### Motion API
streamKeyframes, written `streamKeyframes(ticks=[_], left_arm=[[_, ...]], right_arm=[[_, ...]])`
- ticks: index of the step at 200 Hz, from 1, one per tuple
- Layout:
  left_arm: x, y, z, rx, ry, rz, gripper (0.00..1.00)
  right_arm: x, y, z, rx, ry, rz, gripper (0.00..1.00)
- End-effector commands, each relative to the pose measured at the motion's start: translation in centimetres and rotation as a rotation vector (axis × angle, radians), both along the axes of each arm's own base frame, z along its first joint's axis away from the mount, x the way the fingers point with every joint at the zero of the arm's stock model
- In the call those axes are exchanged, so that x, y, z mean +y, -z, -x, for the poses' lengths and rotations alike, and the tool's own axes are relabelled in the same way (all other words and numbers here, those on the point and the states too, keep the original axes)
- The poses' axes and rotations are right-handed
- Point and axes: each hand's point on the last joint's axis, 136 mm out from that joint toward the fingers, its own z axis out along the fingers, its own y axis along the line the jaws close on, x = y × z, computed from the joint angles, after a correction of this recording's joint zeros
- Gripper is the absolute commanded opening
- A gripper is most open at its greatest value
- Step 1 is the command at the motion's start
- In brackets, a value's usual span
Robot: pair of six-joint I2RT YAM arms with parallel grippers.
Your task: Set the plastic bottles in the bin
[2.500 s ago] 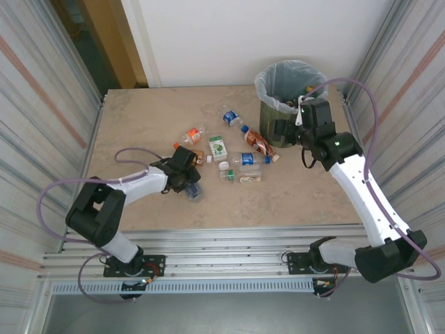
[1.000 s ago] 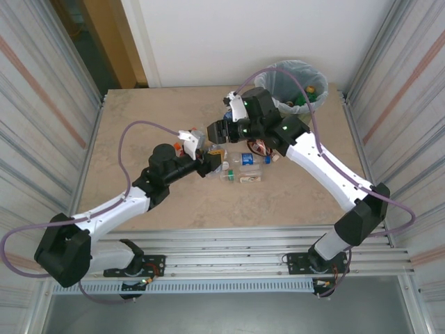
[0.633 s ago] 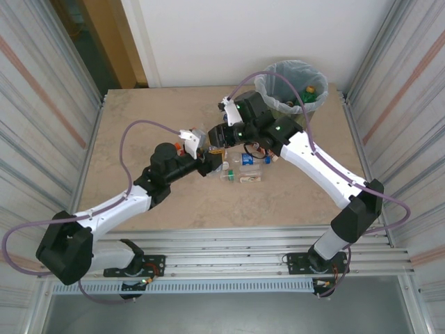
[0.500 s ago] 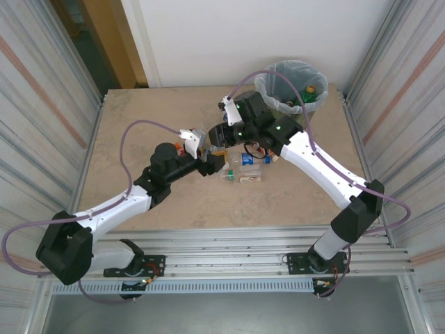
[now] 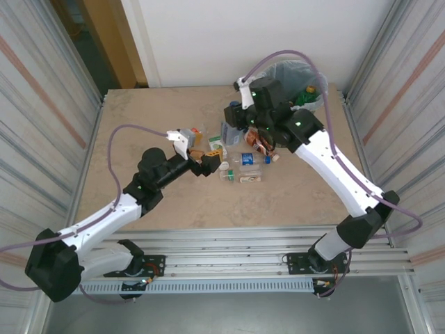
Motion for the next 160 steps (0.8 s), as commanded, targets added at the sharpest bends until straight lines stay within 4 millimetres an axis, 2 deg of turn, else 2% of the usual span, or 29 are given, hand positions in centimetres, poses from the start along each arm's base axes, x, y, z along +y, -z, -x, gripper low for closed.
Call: streamKeyframes(ticks=[1, 18, 41, 68, 77, 80, 87, 129, 160], left_arm=[[1.2, 0.9, -0.2, 0.006, -0.068, -0.015, 0.99], [1.8, 1.4, -0.4, 0.02, -0.106, -0.012, 0.99], [2.5, 1.8, -0.5, 0.034, -0.14, -0.008, 0.99], [3.0, 2.0, -0.5, 0.043, -0.16, -0.001, 0.99], [3.2, 2.1, -0.5, 0.046, -0.169, 0.004, 0.99], [3.2, 2.1, -0.5, 0.048, -0.171, 0.006, 0.99], [3.3, 2.2, -0.5, 0.052, -0.174, 0.007, 0.99], [3.9, 2.7, -0.6, 0.067, -0.202, 0.006, 0.99], [4.3, 2.8, -0.7, 0.077, -0.219, 0.006, 0.99]], right_arm=[[-4.6, -6.2, -1.4, -0.214, 0.129, 0.002, 0.21], [-7.2, -8.2, -2.7, -0.276, 0.199, -0.024, 0.21], [-10.5, -9.8, -4.9, -0.327, 0.265, -0.064, 0.21], [-13.8, -10.5, -7.9, -0.36, 0.321, -0.098, 0.22], [-14.8, -9.7, -9.2, -0.346, 0.339, -0.089, 0.22], [-15.2, -10.8, -9.3, -0.366, 0.346, -0.1, 0.22], [-15.7, -10.8, -10.1, -0.365, 0.353, -0.1, 0.22], [-18.0, -8.8, -14.6, -0.312, 0.38, -0.105, 0.22], [-19.0, -5.6, -17.5, -0.242, 0.403, -0.096, 0.23]])
